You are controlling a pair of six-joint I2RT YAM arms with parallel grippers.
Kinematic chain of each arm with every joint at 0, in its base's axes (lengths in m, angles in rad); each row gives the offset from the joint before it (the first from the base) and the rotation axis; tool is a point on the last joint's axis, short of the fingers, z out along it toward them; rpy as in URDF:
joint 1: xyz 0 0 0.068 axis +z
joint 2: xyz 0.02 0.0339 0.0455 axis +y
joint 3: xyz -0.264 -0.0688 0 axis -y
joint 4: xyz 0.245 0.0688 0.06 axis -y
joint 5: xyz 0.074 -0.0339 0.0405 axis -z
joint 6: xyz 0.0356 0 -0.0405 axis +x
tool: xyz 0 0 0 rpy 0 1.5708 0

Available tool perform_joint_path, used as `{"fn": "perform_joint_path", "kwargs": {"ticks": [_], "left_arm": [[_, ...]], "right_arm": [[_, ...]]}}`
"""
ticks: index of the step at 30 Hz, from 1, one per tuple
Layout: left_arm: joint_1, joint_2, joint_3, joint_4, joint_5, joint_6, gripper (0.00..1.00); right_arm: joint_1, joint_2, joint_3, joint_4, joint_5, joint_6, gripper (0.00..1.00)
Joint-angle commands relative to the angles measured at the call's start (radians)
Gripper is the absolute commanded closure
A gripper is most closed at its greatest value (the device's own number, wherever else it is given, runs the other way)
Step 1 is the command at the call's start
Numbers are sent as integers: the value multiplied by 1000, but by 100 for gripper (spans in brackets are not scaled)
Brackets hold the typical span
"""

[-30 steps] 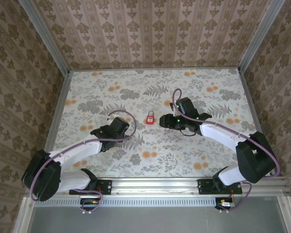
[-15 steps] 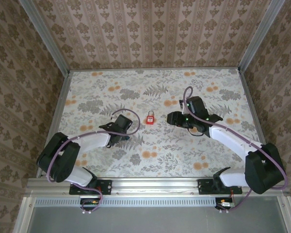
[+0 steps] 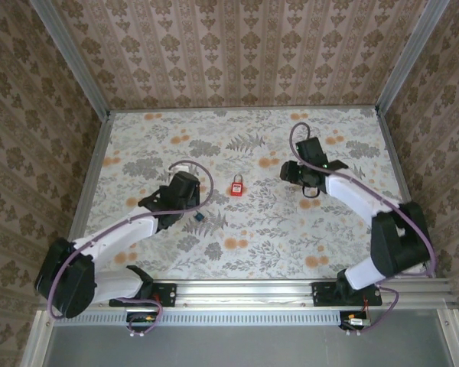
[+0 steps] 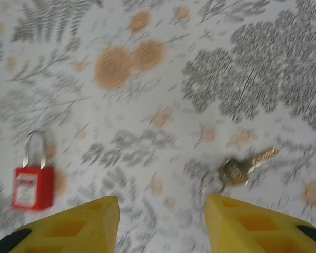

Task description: Unlock with the key

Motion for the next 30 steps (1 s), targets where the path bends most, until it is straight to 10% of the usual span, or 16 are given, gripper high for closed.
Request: {"fn": "perform_joint_path", "kwargs": {"ticks": [1,13,30], "left_arm": [[4,-6,25,-14,46,41,25],[-24,74,117,38,144,103,23],[-68,139,191,39,148,136,23]], "right_arm": [[-11,126,87,-51,42,-42,52],[23,330,143,-72,-60,-44,53],[-1,18,-163,-110,-42,-36,52]]}}
